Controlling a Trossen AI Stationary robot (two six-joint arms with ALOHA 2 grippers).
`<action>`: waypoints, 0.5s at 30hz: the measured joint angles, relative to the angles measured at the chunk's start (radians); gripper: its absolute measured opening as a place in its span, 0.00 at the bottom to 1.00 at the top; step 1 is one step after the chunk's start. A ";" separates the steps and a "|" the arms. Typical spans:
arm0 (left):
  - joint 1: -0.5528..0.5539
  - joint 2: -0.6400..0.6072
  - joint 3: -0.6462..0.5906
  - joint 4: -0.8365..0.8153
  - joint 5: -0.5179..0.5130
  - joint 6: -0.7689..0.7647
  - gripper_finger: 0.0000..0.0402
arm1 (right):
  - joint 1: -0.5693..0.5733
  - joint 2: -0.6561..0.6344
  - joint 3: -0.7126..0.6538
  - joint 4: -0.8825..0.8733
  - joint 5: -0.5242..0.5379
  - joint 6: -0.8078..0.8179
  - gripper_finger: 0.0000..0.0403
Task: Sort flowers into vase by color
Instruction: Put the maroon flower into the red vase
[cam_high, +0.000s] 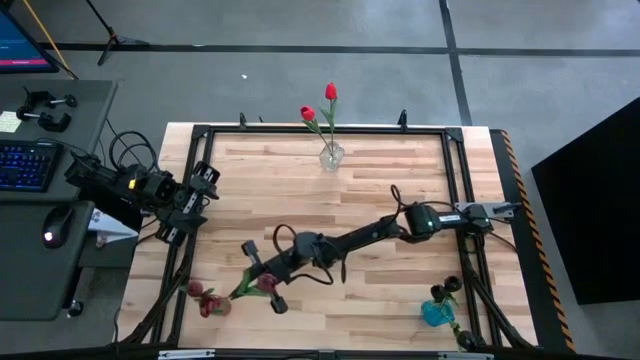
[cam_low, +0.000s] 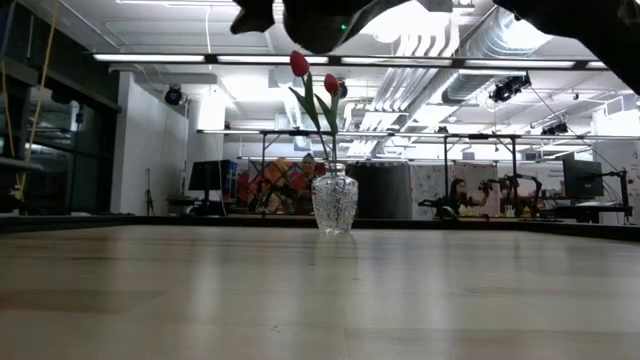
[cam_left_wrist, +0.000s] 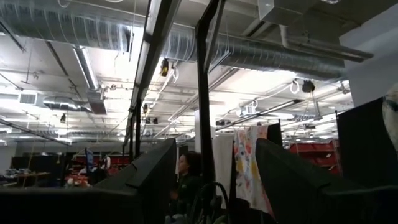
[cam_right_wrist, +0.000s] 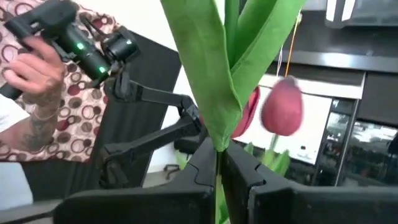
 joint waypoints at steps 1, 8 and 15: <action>0.000 0.000 0.000 0.001 0.000 -0.010 0.51 | -0.002 0.001 0.014 -0.023 -0.001 0.001 0.00; 0.000 0.000 0.000 0.001 0.000 -0.029 0.51 | -0.002 0.002 0.020 -0.113 0.085 -0.036 0.00; 0.000 0.000 0.000 0.001 0.000 -0.029 0.51 | -0.002 0.001 0.021 -0.177 0.127 -0.033 0.00</action>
